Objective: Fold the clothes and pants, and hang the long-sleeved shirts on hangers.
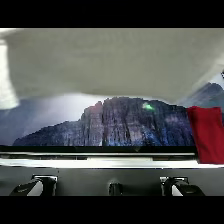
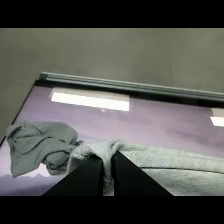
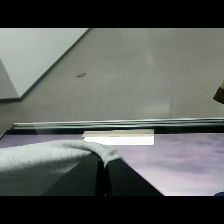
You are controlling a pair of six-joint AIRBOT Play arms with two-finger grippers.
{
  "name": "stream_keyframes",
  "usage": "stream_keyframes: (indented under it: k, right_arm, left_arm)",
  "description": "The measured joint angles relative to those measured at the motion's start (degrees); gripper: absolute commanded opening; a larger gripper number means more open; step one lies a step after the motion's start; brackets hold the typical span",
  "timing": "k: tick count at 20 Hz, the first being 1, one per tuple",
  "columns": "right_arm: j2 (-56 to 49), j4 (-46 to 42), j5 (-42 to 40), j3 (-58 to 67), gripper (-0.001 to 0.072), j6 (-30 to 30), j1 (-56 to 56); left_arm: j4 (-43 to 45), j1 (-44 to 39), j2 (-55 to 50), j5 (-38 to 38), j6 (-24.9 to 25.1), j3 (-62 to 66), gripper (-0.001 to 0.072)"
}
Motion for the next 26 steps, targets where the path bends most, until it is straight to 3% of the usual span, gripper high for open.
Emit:
stream_keyframes:
  k: [5, 11, 19, 22, 26]
  right_arm:
    - [-7.0, -2.4, -3.1, -0.3, 0.0029, 5.2, 0.0]
    - [-26.3, -3.1, -4.5, -8.8, 0.0029, 6.7, 0.1]
    - [-50.1, -3.7, 6.2, -11.1, 0.0029, 4.0, 0.1]
    - [-53.2, -3.5, 9.3, -11.1, 0.0029, 3.6, 0.0]
    - [-54.6, -3.6, 7.4, -11.2, 0.0029, 3.2, 0.0]
  left_arm:
    - [-0.2, 0.0, -3.5, 0.8, 0.6, -1.0, 0.002]
    - [-5.1, -2.0, -25.8, -2.3, 6.0, -1.3, 0.0021]
    - [-5.8, -7.5, -56.4, 12.5, 7.8, 0.9, 0.0023]
    - [-6.1, -8.4, -60.6, 16.7, 8.0, 2.5, 0.0024]
    - [-6.3, -8.5, -62.5, 14.0, 8.9, 3.2, 0.0023]
